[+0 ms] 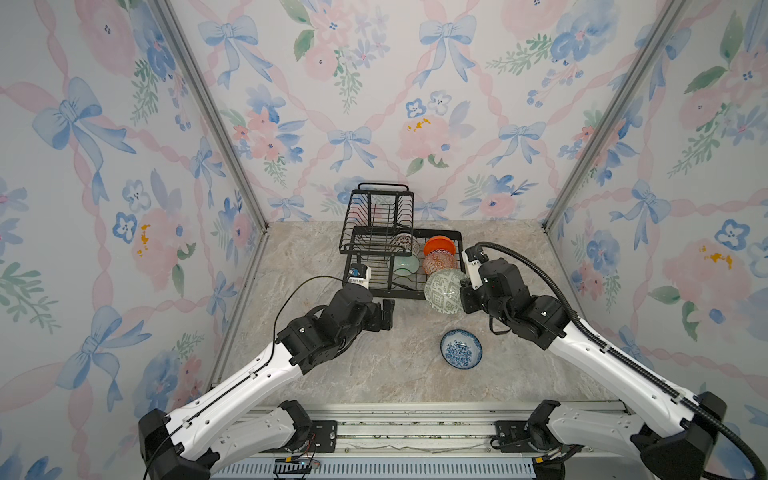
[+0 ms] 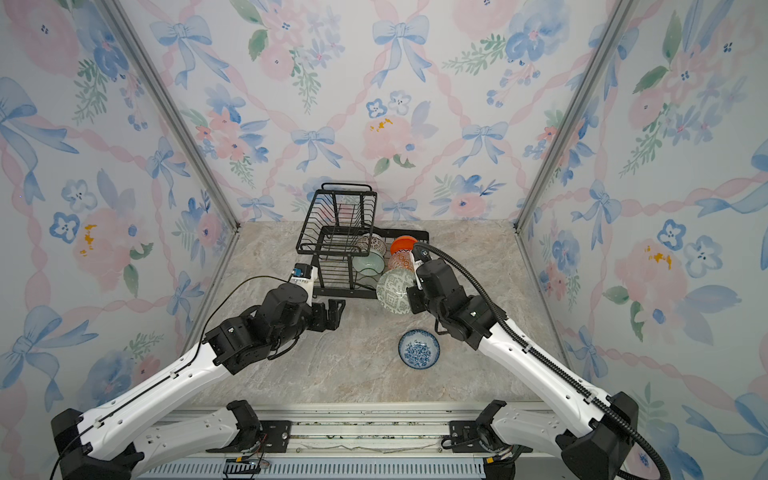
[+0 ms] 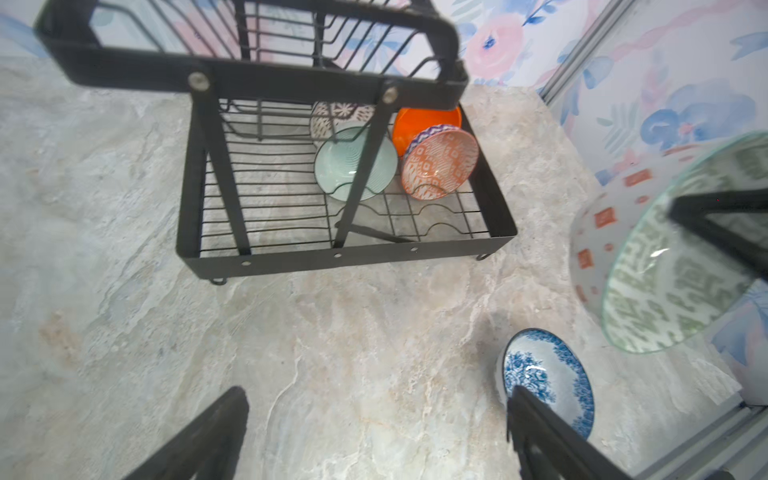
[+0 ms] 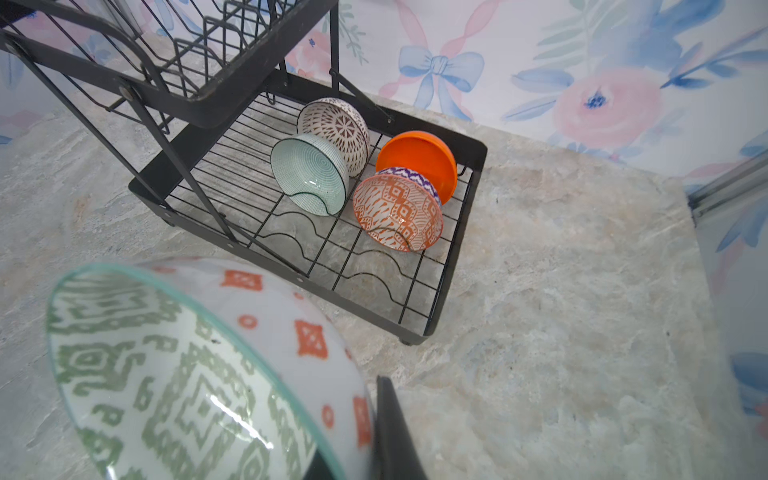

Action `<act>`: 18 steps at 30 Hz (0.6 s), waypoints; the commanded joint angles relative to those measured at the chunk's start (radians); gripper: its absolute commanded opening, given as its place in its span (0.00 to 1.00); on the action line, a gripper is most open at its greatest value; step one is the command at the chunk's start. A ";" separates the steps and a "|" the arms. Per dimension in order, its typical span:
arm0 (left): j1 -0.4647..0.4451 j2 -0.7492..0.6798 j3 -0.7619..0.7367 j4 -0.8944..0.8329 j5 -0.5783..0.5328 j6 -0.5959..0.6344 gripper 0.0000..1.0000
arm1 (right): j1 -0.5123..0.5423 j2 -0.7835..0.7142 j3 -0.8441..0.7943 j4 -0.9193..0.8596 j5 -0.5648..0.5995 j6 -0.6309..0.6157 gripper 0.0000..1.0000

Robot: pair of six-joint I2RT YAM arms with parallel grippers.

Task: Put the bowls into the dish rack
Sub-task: 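Carry the green-patterned bowl to the rack with the right gripper while the left arm withdraws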

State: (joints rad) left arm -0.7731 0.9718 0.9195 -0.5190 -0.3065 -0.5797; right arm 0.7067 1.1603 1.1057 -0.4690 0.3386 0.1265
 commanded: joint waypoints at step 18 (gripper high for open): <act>0.433 -0.007 -0.113 -0.042 0.178 0.130 0.98 | -0.025 0.264 -0.154 0.749 0.045 -0.446 0.00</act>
State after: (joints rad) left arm -0.3683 0.9535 0.8097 -0.5491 -0.1677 -0.4957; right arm 0.6994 1.3895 0.9306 0.1188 0.3893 -0.2687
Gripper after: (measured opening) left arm 0.979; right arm 0.095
